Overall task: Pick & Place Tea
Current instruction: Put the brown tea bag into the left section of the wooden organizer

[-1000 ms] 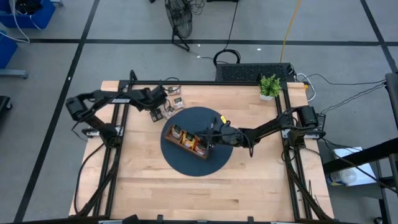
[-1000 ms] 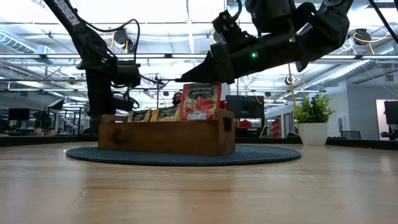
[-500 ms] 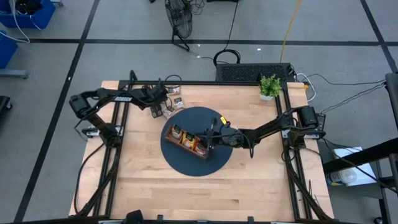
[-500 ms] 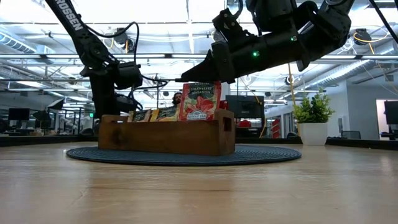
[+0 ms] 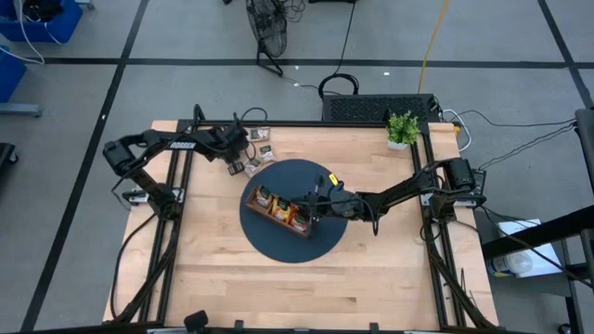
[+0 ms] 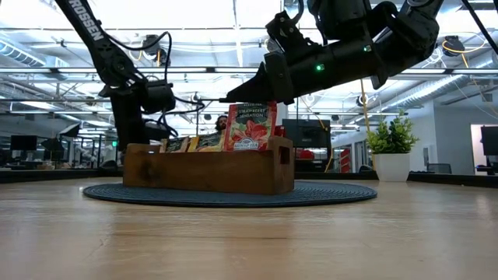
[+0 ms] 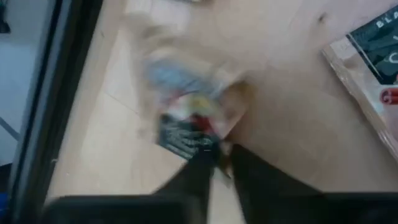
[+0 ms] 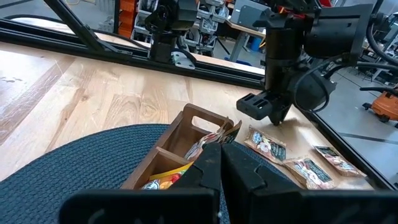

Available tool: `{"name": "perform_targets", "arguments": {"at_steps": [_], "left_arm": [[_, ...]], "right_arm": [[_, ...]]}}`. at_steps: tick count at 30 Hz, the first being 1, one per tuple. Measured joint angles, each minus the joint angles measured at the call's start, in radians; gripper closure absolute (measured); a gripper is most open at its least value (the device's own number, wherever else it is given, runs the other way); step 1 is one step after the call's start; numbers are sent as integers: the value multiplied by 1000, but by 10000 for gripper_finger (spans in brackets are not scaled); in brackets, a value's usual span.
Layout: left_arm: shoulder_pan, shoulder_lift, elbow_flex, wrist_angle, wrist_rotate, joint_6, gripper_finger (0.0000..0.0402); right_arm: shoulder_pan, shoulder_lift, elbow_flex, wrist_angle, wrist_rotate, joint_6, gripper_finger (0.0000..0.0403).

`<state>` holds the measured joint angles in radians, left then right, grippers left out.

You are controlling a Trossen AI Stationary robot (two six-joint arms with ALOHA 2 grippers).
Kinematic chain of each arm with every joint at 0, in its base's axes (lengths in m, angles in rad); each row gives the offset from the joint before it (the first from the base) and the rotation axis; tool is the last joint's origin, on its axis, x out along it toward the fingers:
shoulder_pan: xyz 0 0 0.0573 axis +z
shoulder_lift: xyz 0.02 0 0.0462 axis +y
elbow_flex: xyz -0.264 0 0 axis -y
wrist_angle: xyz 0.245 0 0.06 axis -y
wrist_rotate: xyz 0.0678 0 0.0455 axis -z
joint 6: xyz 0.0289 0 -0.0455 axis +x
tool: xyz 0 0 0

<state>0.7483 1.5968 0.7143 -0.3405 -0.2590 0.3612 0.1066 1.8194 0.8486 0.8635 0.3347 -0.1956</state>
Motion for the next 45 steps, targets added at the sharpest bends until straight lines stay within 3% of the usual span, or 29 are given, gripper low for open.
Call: {"name": "perform_targets", "arguments": {"at_steps": [2, 6, 11, 20, 27, 33, 36, 41, 45], "left_arm": [[2, 1, -1, -2, 1, -3, 379], [-11, 2, -2, -9, -47, 44, 394], [-117, 3, -3, -33, -303, 147, 398], [-442, -47, -3, -37, -752, 267, 399], [-771, -145, -1, -21, -1031, 344, 400], [-1012, -165, -1, -21, -1133, 733, 400], [-1077, -165, 3, -21, -1163, 813, 400], [-1132, -165, 3, -39, -1181, 807, 401], [-1138, -165, 3, -39, -1180, 807, 401]], "right_arm": [[0, 0, 0, 0, 0, 0, 403], [0, 0, 0, 0, 0, 1, 403], [0, 0, 0, 0, 0, 19, 403], [0, 0, 0, 0, 0, 19, 403], [-1, 1, 0, 64, 7, 2, 403], [-57, 0, 1, 157, -3, -37, 403], [-137, -26, 23, 85, -137, 72, 403], [-290, -35, 116, -72, -538, 345, 402], [-348, -15, 200, -83, -705, 470, 379]]}}
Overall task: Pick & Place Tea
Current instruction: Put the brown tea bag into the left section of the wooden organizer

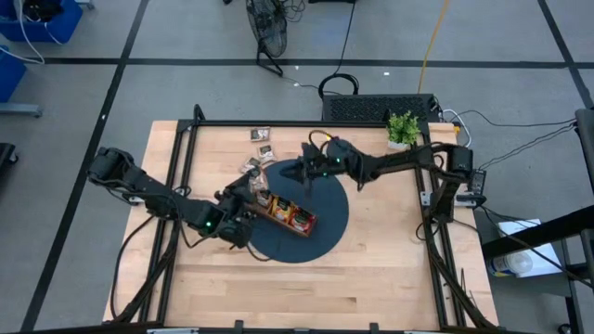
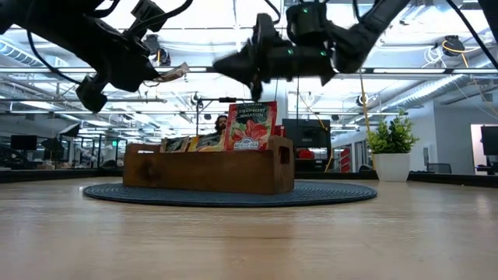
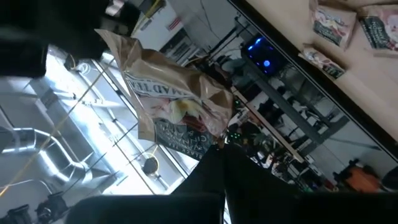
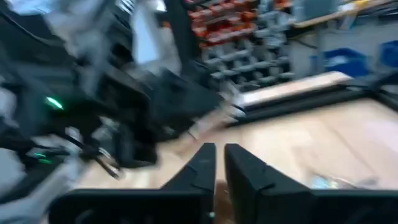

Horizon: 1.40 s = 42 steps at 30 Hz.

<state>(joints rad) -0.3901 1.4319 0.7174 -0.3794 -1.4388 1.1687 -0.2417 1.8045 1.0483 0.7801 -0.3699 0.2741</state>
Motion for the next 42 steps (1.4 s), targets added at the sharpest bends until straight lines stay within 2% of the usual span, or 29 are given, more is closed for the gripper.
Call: {"name": "perform_targets", "arguments": {"at_steps": [3, 8, 13, 21, 28, 35, 39, 42], "left_arm": [[1, 0, 0, 1, 7, 5, 401], [1, 0, 0, 11, 17, 12, 401], [1, 0, 0, 15, 20, 13, 401], [-22, 0, 0, 22, 37, 37, 401], [-31, 0, 0, 67, 55, 53, 401], [-31, 0, 0, 67, 54, 43, 401], [-31, 0, 0, 67, 53, 41, 401], [-31, 0, 0, 67, 53, 34, 401]], "right_arm": [[-2, 17, 73, -23, -77, 58, 335], [0, 29, 158, -133, -103, 83, 258], [-6, 29, 174, -157, -107, 104, 229], [-15, 103, 178, -128, -135, 180, 236], [-28, 246, 284, -49, -226, 296, 239], [-27, 277, 344, -51, -262, 312, 249], [-27, 277, 344, -51, -265, 316, 270], [-27, 277, 344, -62, -263, 297, 311]]}}
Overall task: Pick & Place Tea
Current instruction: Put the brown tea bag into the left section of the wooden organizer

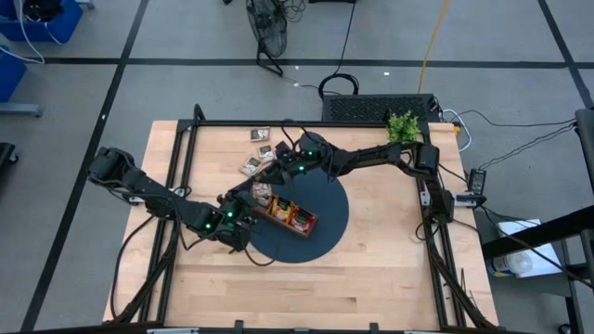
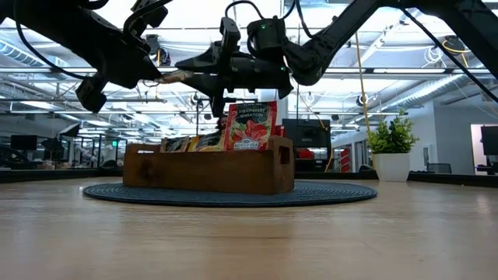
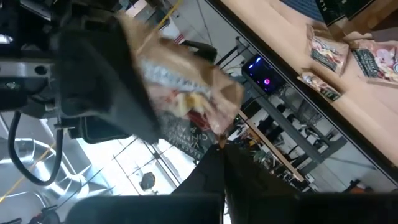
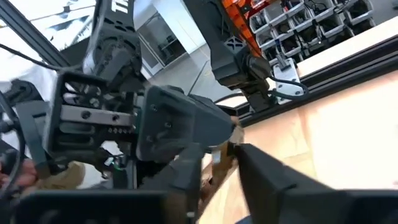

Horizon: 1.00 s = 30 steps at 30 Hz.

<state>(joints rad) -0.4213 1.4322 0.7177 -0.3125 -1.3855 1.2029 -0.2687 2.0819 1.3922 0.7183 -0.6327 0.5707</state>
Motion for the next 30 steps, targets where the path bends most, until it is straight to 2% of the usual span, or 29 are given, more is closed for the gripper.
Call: {"name": "perform_targets", "arguments": {"at_steps": [3, 4, 8, 12, 16, 22, 26, 28, 30], "left_arm": [[0, 0, 0, 1, -3, -18, 401], [0, 0, 0, 1, -4, -27, 401], [0, 0, 0, 2, -3, -93, 392], [-1, 0, 0, 70, -15, -345, 366], [-6, -26, -1, 154, -38, -580, 316], [-34, -160, 0, 209, -96, -801, 213], [-54, -289, 0, 138, -31, -1042, 161], [-46, -356, 0, 55, 34, -1178, 147], [-23, -411, 0, -25, 101, -1296, 140]], "right_arm": [[2, 0, 0, -5, 3, -50, 381], [4, 0, 0, -4, 4, -68, 391], [16, 0, 0, -2, 43, -117, 401], [22, -1, 0, -11, 82, -160, 402], [24, -2, 0, -21, 134, -192, 402], [56, -30, 0, -122, 257, -276, 403], [130, -75, -1, -256, 420, -397, 403], [191, -101, -1, -313, 584, -483, 403], [266, -107, 0, -305, 793, -567, 403]]}}
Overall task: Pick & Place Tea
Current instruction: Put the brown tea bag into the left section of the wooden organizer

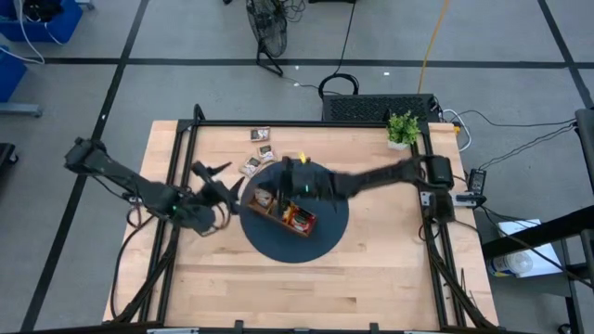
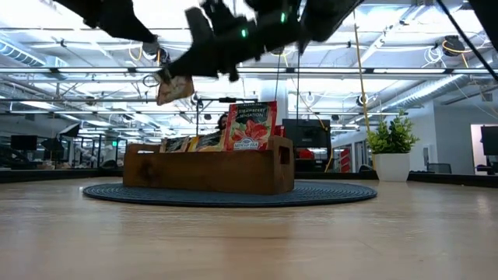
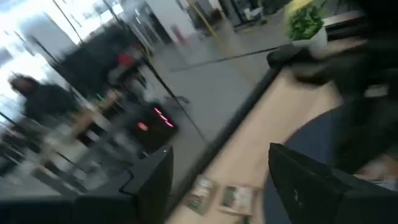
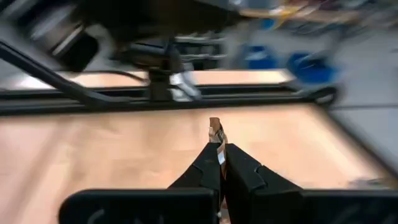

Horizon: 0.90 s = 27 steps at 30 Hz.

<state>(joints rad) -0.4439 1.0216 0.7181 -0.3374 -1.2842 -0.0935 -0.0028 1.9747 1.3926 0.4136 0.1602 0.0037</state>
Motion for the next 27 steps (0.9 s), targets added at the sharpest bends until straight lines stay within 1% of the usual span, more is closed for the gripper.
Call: {"name": "perform_targets", "arguments": {"at_steps": [2, 3, 5, 8, 11, 14, 17, 24, 27], "left_arm": [[28, -44, -5, -47, 48, -76, 139], [41, -62, -10, -50, 59, -91, 139], [68, -91, -19, -51, 64, -92, 143], [108, -124, -21, -44, 64, -75, 150], [137, -166, -21, -4, 93, -75, 155], [151, -210, -21, 10, 167, -84, 155], [156, -239, -21, -6, 218, -77, 151], [156, -243, -21, -13, 230, -76, 142], [156, -241, -21, -20, 230, -60, 144]], "right_arm": [[72, 5, 0, 17, 190, -59, 403], [101, 20, 0, 55, 254, -69, 403], [140, 68, 0, 146, 328, -69, 403], [161, 154, 6, 252, 438, -68, 403], [160, 228, 39, 266, 549, -68, 403], [153, 294, 93, 279, 595, -65, 403], [152, 334, 135, 284, 606, -68, 403], [156, 348, 147, 235, 676, -53, 403], [155, 348, 147, 224, 677, -46, 403]]}}
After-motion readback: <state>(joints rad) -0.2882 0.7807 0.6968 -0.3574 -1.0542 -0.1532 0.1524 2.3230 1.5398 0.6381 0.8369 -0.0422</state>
